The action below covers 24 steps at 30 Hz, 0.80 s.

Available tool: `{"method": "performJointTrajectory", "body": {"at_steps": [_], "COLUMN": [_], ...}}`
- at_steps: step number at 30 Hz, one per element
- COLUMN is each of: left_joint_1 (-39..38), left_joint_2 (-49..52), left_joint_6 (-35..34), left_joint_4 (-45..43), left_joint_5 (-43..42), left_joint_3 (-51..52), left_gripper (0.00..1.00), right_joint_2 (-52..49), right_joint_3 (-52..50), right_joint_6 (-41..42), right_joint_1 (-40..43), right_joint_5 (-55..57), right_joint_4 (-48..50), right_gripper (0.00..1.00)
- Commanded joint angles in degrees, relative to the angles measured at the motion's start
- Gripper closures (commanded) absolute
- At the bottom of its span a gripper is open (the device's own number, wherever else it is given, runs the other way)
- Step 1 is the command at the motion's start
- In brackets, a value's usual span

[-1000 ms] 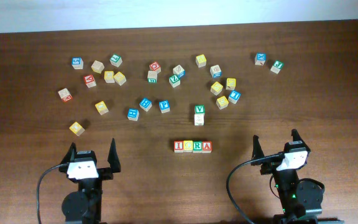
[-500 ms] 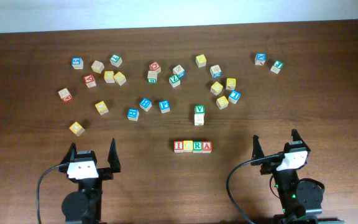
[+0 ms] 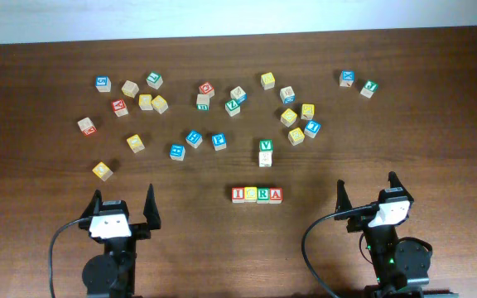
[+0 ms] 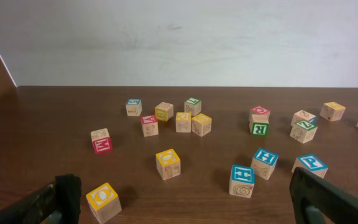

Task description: Spell out ICRA

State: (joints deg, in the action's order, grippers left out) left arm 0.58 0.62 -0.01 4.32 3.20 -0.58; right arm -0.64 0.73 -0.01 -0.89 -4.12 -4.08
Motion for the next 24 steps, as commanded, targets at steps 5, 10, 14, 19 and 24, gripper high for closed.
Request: {"method": "performJointTrajectory", "body": {"at_steps": [5, 10, 14, 19, 24], "left_joint_1": [0.3, 0.3, 0.3, 0.3, 0.3], "left_joint_2": [-0.3, -0.3, -0.3, -0.3, -0.3], "left_joint_6": [-0.4, -0.4, -0.4, -0.4, -0.4], "left_joint_4": [0.5, 0.5, 0.5, 0.5, 0.5], "left_joint_5": [-0.8, -0.8, -0.8, -0.8, -0.8], "left_joint_3": [0.0, 0.0, 0.0, 0.0, 0.0], "left_gripper": [0.01, 0.01, 0.01, 0.01, 0.01], "right_joint_2": [0.4, 0.4, 0.4, 0.4, 0.4], "right_joint_3": [-0.4, -0.4, -0.4, -0.4, -0.4], "right_joint_6": [0.2, 0.6, 0.9, 0.9, 0.9], "right_joint_1": [-0.2, -0.2, -0.2, -0.2, -0.2], "right_joint_5": [0.3, 0.9, 1.4, 1.1, 1.2], "right_joint_4": [-0.2, -0.4, -0.4, -0.4, -0.2], "right_gripper": [0.02, 0.02, 0.02, 0.02, 0.02]}}
